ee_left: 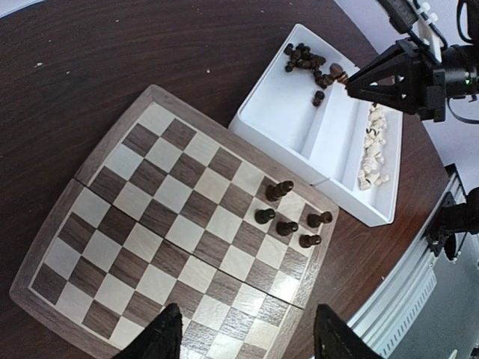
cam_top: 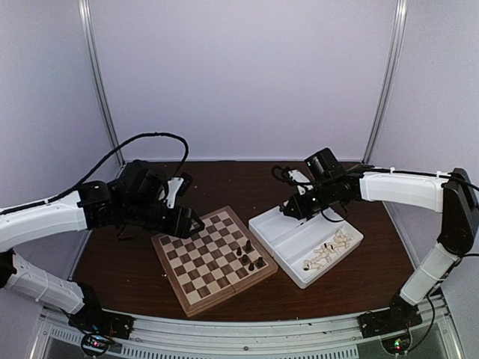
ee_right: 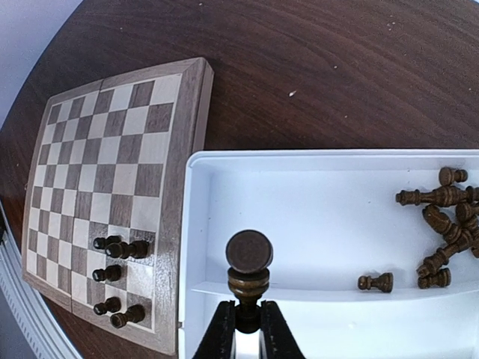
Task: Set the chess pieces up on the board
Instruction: Pick up the chess piece from the storage box.
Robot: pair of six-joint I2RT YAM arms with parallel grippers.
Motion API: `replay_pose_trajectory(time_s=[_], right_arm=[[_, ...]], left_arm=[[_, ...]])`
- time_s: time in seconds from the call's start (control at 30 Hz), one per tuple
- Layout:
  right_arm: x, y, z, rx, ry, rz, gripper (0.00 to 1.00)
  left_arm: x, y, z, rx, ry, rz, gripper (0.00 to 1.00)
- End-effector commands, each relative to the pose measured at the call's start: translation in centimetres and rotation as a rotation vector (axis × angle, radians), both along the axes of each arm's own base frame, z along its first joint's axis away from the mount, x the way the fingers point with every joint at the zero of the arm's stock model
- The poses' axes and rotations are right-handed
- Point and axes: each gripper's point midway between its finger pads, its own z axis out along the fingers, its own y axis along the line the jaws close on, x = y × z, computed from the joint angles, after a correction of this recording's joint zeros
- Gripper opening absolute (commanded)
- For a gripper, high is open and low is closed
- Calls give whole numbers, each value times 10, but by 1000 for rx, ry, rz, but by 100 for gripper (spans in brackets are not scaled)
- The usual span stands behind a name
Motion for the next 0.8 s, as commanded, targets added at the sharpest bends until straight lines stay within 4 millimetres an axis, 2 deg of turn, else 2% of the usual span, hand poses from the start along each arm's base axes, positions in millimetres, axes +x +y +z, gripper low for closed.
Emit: replay_pose_trajectory(time_s=[0.0,0.2,0.33,0.4,0.5,0.57,0.77], right_arm=[[-19,14,11,62,12,76,11],[-39,34,35,139,8,152,11],[-60,50,51,181,-4,189,11],[-73,61,64,225,-13,208,11],[-95,79,86,293,-23,248,11],[-111,91,101,340,-20,279,11],[-141,115,147,485,-5,344,11]], left_arm=[[3,-23,21,-160,-22,-66,61],[4,-38,39,-310,-70,-166,67],[-1,-50,53,-410,-185,-273,65],[-8,-51,53,-446,-257,-333,63],[-11,-46,57,-492,-374,-348,62],[-13,-42,67,-523,-468,-354,62],[-32,-33,87,-553,-705,-456,62]])
